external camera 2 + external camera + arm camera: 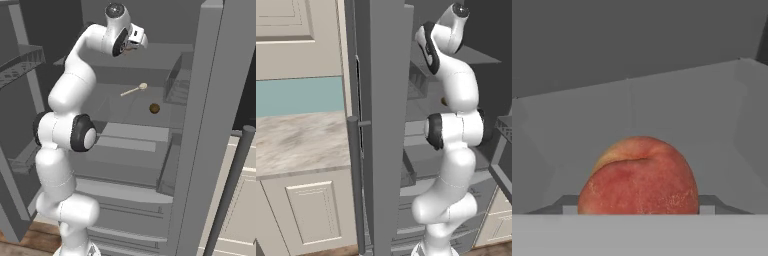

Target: Pick the kiwi and peach from the fridge and place them on the plate next to the blender to make a fruit smoothie.

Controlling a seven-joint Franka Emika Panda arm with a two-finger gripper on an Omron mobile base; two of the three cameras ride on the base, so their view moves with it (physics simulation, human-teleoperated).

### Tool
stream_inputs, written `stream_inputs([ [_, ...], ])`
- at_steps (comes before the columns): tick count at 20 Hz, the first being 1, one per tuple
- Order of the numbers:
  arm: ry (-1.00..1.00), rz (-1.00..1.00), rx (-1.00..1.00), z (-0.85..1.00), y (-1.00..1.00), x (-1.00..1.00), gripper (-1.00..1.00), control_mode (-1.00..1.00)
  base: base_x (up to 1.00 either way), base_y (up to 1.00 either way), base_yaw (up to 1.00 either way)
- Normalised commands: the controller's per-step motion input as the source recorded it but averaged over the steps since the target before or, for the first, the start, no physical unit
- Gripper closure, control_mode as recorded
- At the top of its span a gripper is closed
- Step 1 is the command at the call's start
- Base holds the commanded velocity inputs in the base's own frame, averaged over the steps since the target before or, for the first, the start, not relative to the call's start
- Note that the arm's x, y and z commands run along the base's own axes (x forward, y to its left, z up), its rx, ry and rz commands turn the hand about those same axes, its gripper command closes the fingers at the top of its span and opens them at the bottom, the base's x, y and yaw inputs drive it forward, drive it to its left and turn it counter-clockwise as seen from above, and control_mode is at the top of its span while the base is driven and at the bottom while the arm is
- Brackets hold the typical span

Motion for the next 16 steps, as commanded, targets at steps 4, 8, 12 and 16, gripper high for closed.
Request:
stream_inputs([
  [4, -0.36, 0.0, 0.01, -0.05, 0.0, -0.3, 1.0, -1.0, 0.0, 0.0, 0.0],
  [8, -0.08, 0.0, 0.02, 0.16, 0.0, -1.0, 1.0, -1.0, 0.0, 0.0, 0.0],
  [12, -0.1, 0.0, 0.01, 0.04, -0.02, -1.0, 1.0, -1.0, 0.0, 0.0, 0.0],
  [16, -0.1, 0.0, 0.02, 0.04, -0.06, -1.0, 1.0, -1.0, 0.0, 0.0, 0.0],
])
